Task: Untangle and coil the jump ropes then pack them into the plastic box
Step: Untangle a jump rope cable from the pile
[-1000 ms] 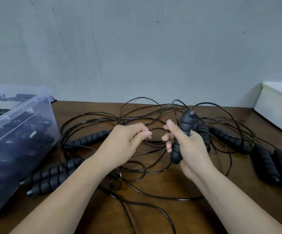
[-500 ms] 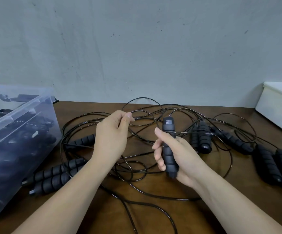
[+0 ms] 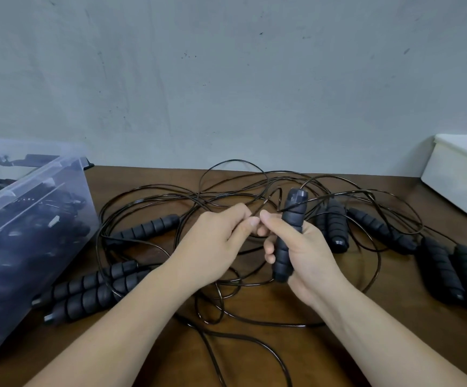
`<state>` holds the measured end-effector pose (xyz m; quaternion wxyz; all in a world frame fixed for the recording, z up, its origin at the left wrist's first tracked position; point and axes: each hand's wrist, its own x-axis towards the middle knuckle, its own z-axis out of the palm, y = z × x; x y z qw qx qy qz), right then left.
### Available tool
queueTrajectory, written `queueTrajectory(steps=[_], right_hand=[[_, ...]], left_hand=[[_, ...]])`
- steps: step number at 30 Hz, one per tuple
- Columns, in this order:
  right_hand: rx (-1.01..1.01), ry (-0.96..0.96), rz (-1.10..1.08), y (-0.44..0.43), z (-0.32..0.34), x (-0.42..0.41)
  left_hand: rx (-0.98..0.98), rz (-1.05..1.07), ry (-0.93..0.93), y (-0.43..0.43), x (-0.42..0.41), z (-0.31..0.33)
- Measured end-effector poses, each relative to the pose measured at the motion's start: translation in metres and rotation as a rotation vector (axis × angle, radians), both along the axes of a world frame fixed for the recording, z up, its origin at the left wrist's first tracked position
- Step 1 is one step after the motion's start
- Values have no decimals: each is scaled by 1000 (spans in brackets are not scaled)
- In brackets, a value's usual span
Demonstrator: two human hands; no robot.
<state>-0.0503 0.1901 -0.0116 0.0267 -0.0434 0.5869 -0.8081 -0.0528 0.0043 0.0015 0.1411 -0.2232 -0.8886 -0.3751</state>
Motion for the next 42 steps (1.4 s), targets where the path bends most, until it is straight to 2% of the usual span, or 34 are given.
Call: queueTrajectory(steps=[3,7,12,18,22,29,33,37,42], right_hand=[[12,27,4,4,1,-1],[62,55,-26,3,1,-1],[-113,35,-126,2,0,-4],[-5,52,-65,3,-5,-3],[82,106,-151,4,-5,-5],[-89,59,-262,30,16,-18],[-144,51,-341,44,21,-24],[-233,28,-373,57,28,-28],[-146,-22,-245,33,20,-21]], left_hand=[[-102,-47,-18,2,1,-4],[-98,-16,12,2,0,-3],[-243,-62,-28,7,3,-8],[-240,-45,-29,7,1,-8],[-267,-19,-30,4,-1,-6],[-381,68,-24,-9,-9,6],[-529,112,-48,-19,-15,15],[-460,190,-53,-34,-21,15],[-374,169,-74,-25,-15,12]])
